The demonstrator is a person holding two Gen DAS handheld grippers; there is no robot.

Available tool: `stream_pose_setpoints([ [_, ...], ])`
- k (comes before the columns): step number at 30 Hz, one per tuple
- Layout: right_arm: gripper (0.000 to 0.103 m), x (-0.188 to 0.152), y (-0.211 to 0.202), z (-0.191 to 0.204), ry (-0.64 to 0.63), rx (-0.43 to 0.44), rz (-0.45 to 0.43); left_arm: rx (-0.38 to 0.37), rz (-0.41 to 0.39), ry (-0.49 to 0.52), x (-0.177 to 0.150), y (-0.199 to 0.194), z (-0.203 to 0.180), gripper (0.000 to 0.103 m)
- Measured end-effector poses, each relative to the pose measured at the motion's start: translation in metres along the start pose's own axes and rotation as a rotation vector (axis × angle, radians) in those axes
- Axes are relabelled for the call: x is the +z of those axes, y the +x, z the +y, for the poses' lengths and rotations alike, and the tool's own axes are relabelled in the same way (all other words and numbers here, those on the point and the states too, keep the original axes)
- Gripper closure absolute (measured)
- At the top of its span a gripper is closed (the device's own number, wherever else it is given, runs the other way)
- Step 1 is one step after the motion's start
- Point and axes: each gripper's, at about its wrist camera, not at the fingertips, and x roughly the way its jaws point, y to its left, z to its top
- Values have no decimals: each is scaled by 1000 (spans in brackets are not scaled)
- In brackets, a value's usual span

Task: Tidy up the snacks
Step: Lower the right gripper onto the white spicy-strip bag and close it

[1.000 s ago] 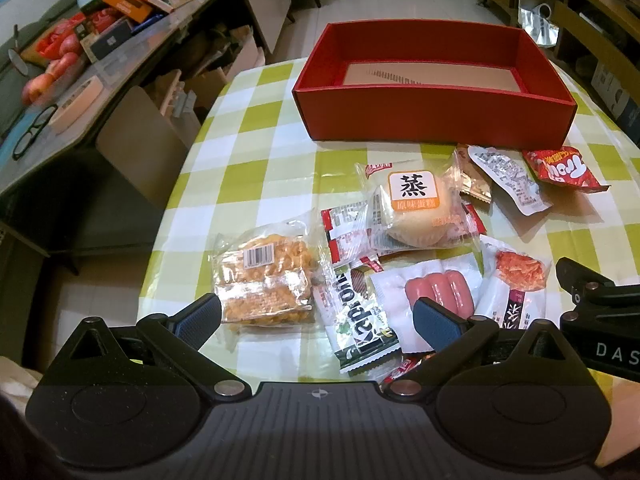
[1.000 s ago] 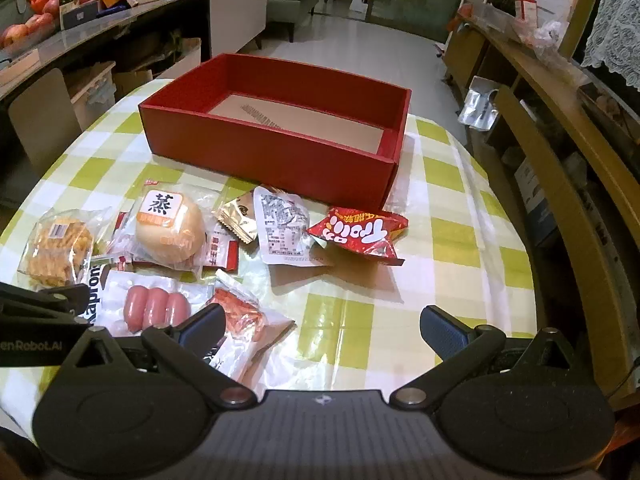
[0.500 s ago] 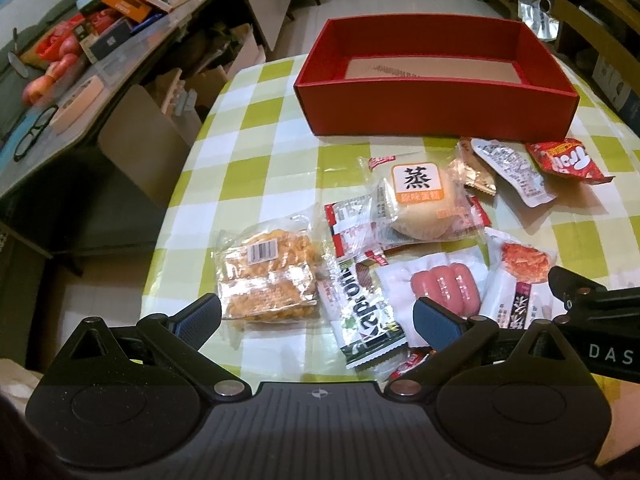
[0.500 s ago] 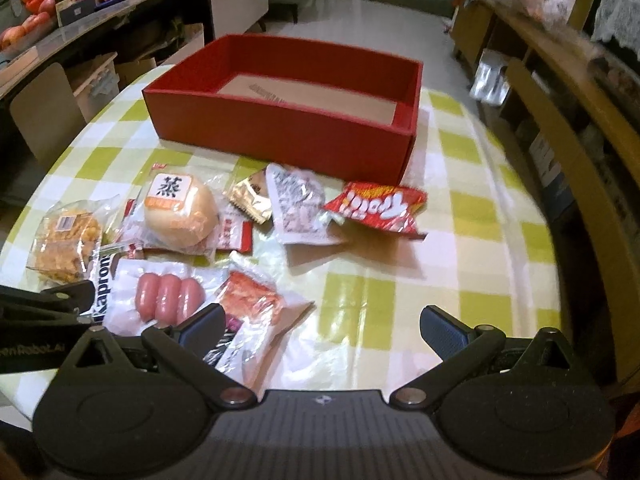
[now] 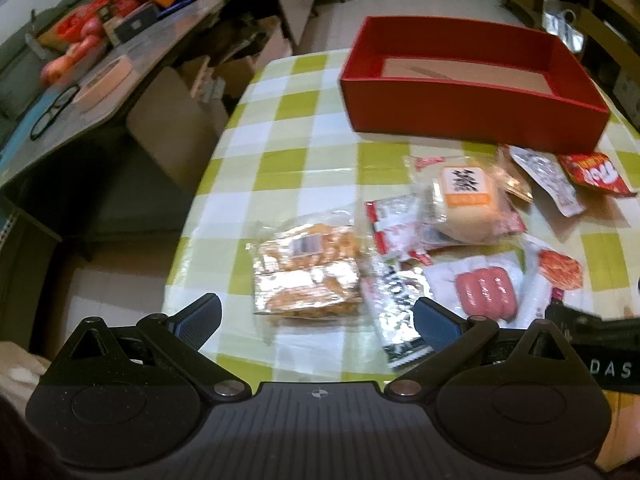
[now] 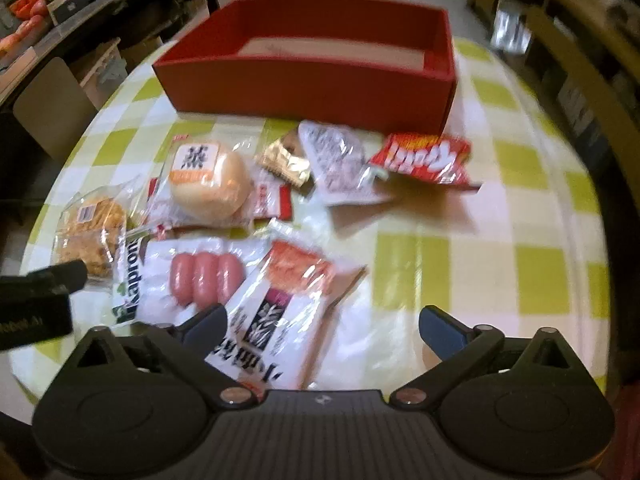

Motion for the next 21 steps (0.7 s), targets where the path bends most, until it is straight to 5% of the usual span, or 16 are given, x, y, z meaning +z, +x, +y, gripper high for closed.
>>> stream_pose_setpoints([
  [10, 9, -1, 32, 17, 104, 56, 130, -35, -3, -33, -3, -2, 19, 0],
  [17, 37, -1, 27, 24, -6, 77, 83, -44, 24, -22, -5, 5, 22, 0],
  [21, 42, -6, 22, 15, -33, 107, 92, -81, 56, -50, 0, 14, 28, 0],
])
